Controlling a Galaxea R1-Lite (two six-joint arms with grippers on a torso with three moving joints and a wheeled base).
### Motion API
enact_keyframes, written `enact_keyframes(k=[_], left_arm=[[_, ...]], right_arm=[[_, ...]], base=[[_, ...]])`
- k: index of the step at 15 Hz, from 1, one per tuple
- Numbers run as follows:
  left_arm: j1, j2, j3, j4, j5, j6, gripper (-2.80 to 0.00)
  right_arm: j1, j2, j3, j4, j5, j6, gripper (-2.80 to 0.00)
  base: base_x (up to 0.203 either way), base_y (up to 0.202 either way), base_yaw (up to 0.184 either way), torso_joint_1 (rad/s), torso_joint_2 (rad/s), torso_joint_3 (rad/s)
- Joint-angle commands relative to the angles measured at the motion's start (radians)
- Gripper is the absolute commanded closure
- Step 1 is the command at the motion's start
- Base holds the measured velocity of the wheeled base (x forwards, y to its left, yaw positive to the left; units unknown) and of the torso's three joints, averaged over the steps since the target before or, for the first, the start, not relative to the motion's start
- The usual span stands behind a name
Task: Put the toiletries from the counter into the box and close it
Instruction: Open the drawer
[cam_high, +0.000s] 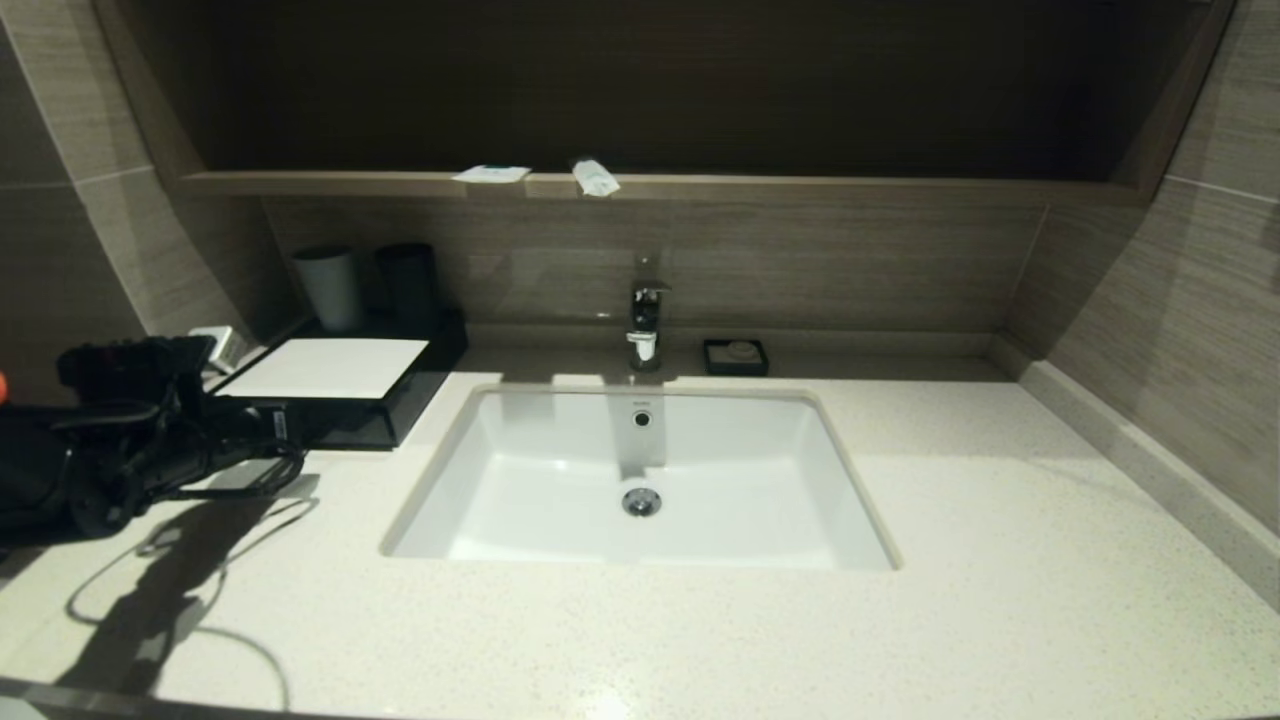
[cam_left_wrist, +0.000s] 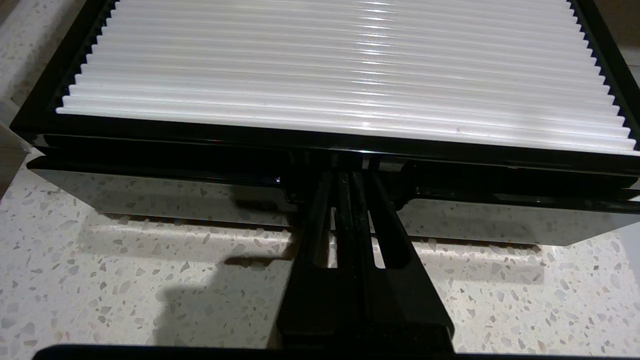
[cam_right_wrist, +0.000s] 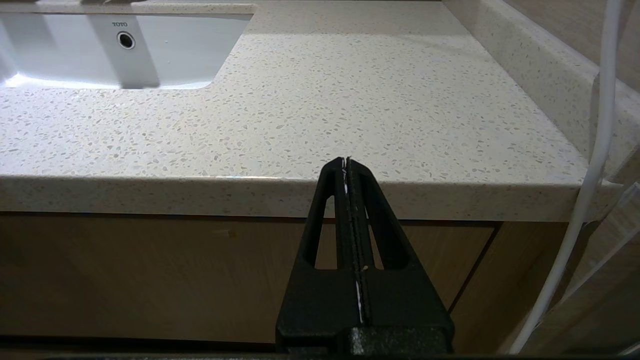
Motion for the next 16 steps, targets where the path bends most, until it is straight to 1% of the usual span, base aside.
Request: enact_keyframes(k=[1, 7, 16], left_arm=[[0.0, -0.008, 0.002, 0.003, -0.002, 0.0, 0.0], [0.0, -0.007, 0.002, 0.013, 0.0, 0.001, 0.0], [-0.001, -0.014, -0.002, 0.068, 0.001, 0.003, 0.0]], right_arm=[[0.0, 0.0, 0.0, 0.0, 0.0, -0.001, 0.0], [0.0, 0.0, 0.0, 0.0, 0.0, -0.001, 0.0], [0.0, 0.0, 0.0, 0.0, 0.0, -0.001, 0.0]], base=[[0.0, 0.0, 0.0, 0.0, 0.0, 0.0], [0.0, 0.0, 0.0, 0.0, 0.0, 0.0], [0.0, 0.0, 0.0, 0.0, 0.0, 0.0]])
